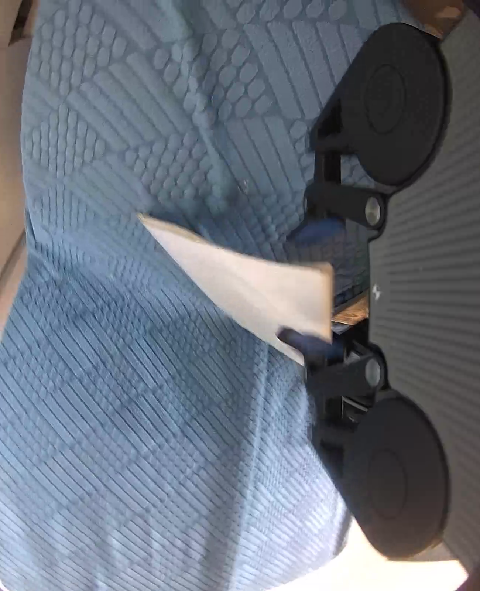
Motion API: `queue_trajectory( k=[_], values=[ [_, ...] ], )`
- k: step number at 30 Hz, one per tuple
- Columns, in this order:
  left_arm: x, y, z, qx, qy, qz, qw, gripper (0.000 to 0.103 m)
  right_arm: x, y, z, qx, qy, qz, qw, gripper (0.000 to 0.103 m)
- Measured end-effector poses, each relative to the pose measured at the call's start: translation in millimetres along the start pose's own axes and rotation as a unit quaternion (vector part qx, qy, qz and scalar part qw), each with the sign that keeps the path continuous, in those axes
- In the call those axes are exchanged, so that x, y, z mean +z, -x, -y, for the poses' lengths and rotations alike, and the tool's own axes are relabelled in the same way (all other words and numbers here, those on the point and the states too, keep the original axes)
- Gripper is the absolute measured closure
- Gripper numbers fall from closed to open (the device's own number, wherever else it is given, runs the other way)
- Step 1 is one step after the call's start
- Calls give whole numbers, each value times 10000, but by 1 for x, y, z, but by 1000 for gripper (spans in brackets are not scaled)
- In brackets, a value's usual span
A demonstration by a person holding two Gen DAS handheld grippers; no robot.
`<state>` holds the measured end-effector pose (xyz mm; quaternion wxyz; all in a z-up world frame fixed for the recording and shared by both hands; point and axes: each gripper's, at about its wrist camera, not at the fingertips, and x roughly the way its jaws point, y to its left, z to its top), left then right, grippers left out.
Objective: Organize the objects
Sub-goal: 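Lift the white envelope with both grippers and carry it toward the stack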
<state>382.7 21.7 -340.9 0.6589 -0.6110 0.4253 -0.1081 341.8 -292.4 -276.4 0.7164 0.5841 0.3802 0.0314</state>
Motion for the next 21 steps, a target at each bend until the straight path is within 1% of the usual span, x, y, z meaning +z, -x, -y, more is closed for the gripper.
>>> queue_trajectory(
  k=[3,8,10,11,12,13,14,15,17,21],
  values=[
    [1,3,2,-23,-23,-8,10000,102,8,-8,7,162,-284,-5,9995,37],
    [3,8,5,-35,-66,-30,10000,102,25,-30,9,49,-292,7,9996,38],
    [2,8,6,-16,-102,-52,9999,102,31,-35,12,-40,-322,-11,9995,44],
    [2,11,5,7,-139,-68,9999,102,32,-37,13,-95,-343,6,9994,50],
    [2,12,6,26,-168,-78,9998,102,34,-39,14,-150,-337,19,9993,60],
    [1,13,6,36,-181,-86,9998,102,35,-40,14,-215,-292,20,9993,66],
    [1,13,6,58,-188,-108,9997,102,35,-42,11,-283,-202,17,9994,77],
    [1,13,6,95,-210,-127,9997,102,36,-43,9,-347,-89,31,9994,80],
    [2,16,7,165,-273,-102,9994,101,36,-42,3,-335,51,99,9994,85],
    [2,29,7,-36,-175,-106,9998,100,32,-29,-7,-18,48,187,9998,93]
  ],
)
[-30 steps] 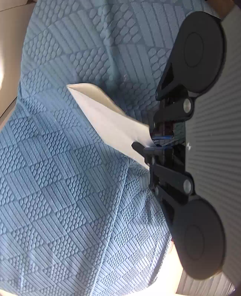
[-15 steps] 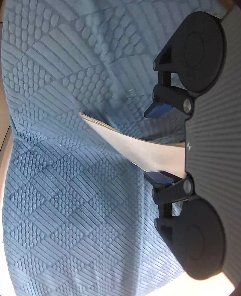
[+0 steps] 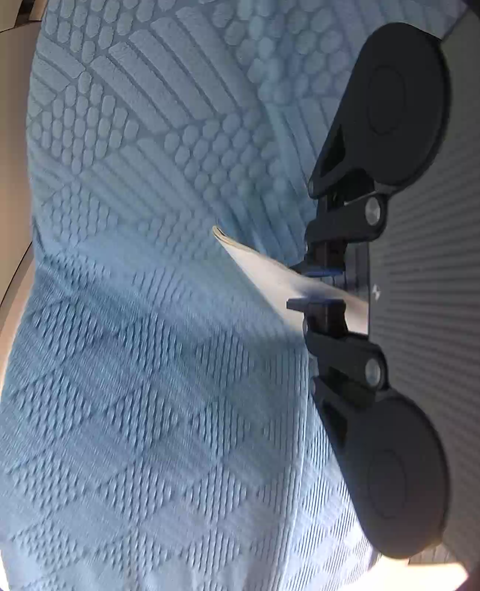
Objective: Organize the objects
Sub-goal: 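Lift the white envelope with both grippers and carry it toward the stack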
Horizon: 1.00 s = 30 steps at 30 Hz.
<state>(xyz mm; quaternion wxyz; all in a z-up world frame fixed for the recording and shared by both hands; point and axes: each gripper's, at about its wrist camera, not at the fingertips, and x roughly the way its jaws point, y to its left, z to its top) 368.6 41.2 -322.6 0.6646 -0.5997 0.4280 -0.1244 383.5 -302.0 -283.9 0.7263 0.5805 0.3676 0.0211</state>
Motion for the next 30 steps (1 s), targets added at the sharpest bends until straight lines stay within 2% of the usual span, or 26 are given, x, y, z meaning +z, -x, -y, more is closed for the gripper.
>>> queue_trajectory(
  k=[7,14,17,23,30],
  values=[
    [-2,28,30,-129,-430,-16,9990,97,-18,35,-35,207,572,56,9981,94],
    [-27,78,56,-315,-904,95,9954,96,-38,63,-64,422,821,184,9956,94],
    [-34,101,70,-189,-970,274,9947,96,-47,73,-78,529,974,131,9938,94],
    [-37,137,97,-215,-1227,540,9907,95,-67,93,-110,778,1252,177,9889,94],
    [-44,181,107,-80,-1334,943,9865,95,-97,107,-145,868,1929,179,9772,94]
  ],
)
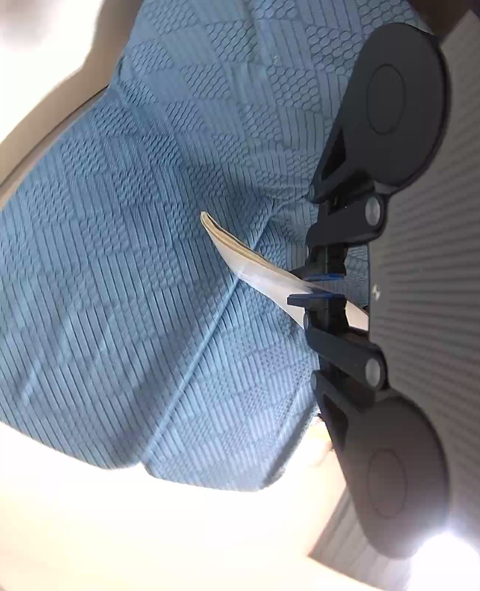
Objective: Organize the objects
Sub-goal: 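Lift the white envelope with both grippers and carry it toward the stack, then lower the envelope onto the stack and open both grippers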
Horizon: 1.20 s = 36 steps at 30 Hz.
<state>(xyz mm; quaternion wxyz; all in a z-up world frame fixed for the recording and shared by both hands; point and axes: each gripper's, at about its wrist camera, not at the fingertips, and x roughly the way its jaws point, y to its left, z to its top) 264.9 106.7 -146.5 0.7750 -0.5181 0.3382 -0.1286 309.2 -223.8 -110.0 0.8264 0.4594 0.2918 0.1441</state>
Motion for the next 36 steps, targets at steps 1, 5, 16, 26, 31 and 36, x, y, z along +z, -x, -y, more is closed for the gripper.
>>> queue_trajectory(
  k=[1,5,16,26,31,36],
  values=[
    [0,6,1,24,-30,41,10000,95,-2,1,-4,9,66,-8,10000,94],
    [-3,27,-2,128,-87,197,9997,95,-15,-1,-16,37,303,-103,9995,94],
    [-16,50,-61,480,292,381,9977,95,-60,-22,-21,-211,830,-544,9948,94],
    [-20,44,-116,812,616,367,9941,97,-96,-46,-19,-578,1445,-880,9839,94],
    [-16,44,-133,888,715,371,9928,97,-112,-52,-22,-674,1816,-923,9767,94],
    [-13,46,-134,1170,609,497,9900,97,-126,-54,-32,-712,2240,-903,9678,94]
  ],
)
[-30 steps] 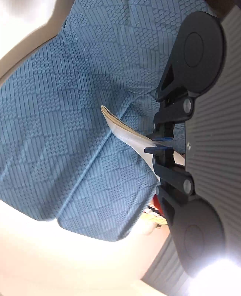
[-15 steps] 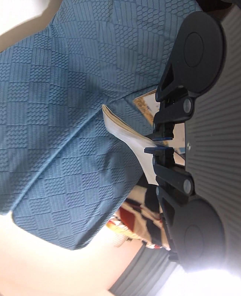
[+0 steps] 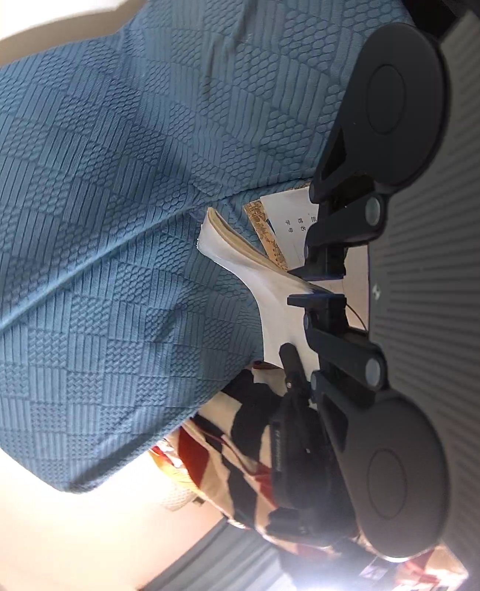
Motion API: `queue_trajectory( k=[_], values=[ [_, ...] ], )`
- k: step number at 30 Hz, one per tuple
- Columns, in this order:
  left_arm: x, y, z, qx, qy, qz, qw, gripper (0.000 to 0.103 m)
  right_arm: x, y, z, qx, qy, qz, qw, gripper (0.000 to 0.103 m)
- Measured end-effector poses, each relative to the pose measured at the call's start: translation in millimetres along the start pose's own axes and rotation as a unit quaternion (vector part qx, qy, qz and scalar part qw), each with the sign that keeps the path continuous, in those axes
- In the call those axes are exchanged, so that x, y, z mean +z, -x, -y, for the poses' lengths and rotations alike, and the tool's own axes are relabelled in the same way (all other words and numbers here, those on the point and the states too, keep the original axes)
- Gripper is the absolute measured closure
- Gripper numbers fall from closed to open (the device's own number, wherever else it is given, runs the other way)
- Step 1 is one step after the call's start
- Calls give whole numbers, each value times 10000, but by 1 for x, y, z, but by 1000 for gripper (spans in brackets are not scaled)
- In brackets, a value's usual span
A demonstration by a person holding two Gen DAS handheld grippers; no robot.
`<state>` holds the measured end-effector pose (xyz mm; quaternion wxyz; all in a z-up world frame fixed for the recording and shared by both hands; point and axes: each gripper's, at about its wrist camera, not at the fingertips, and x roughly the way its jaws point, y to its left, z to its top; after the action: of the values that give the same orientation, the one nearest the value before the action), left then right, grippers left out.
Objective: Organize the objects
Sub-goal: 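Lower the envelope onto the stack and open both grippers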
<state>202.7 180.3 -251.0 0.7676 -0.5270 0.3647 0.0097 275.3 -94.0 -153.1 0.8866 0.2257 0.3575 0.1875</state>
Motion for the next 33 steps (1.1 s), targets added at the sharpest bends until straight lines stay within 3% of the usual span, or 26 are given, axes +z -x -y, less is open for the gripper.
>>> queue_trajectory(
  k=[12,16,22,24,29,33],
  values=[
    [5,-10,-11,710,-48,-83,9974,96,-34,-19,-4,-230,23,-422,9988,92],
    [2,-15,-10,1103,-261,-192,9934,95,-43,-23,16,6,-547,-790,9954,90],
    [0,-20,-13,1275,-358,-294,9908,92,-55,-22,24,390,-724,-1374,9871,87],
    [-1,-23,-13,1306,-397,-335,9901,89,-59,-21,31,459,-908,-1657,9809,73],
    [-3,-20,-12,1514,-541,-232,9867,83,-62,-4,46,573,-1176,-1907,9729,68],
    [-8,-9,-10,1561,-569,-106,9860,70,-51,13,52,554,-1115,-1629,9788,42]
  ],
)
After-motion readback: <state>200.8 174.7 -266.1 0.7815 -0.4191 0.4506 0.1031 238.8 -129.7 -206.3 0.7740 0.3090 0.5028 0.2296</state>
